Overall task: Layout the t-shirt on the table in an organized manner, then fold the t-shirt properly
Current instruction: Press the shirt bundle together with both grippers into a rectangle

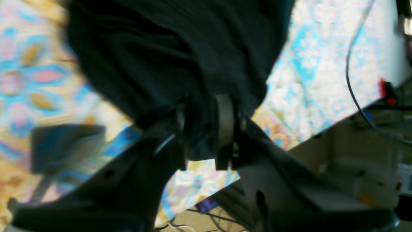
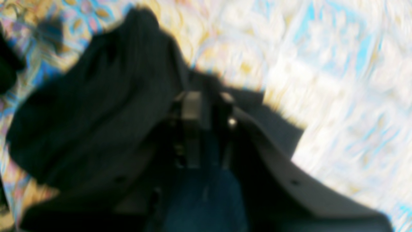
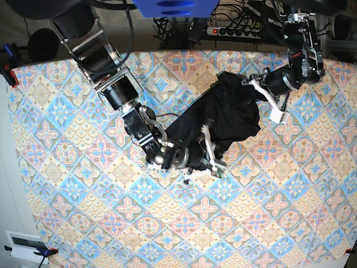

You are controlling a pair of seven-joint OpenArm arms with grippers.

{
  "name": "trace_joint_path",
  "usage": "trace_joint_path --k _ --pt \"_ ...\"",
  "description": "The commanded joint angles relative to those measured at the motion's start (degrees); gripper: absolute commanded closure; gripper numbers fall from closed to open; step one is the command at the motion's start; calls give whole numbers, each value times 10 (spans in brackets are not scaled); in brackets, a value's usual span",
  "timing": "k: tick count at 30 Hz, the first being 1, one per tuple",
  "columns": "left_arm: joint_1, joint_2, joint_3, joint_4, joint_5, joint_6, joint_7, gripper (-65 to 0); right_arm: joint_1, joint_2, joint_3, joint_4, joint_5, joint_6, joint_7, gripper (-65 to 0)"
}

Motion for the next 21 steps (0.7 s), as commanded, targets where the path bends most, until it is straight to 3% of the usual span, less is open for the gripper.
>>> trace_joint_path --k 1,7,10,13,15,21 --pt "-5 1 -2 11 2 -1 -7 -109 22 -2 0 -7 7 1 16 -29" --pt "-6 32 78 10 83 -1 -13 -109 58 -4 -4 -120 0 0 67 -43" --pt "-7 52 91 10 130 -1 -21 -109 60 -5 -4 -169 -36 0 107 -43" --pt "-7 68 92 -3 160 -1 -30 -109 60 -30 -3 -218 -80 -1 136 -43" --pt "-18 70 93 -16 171 -1 -30 -109 60 -49 -3 -248 -111 -1 144 -43" --pt "-46 54 91 -64 174 -1 -32 -109 60 -49 -1 -252 -130 -1 142 -43"
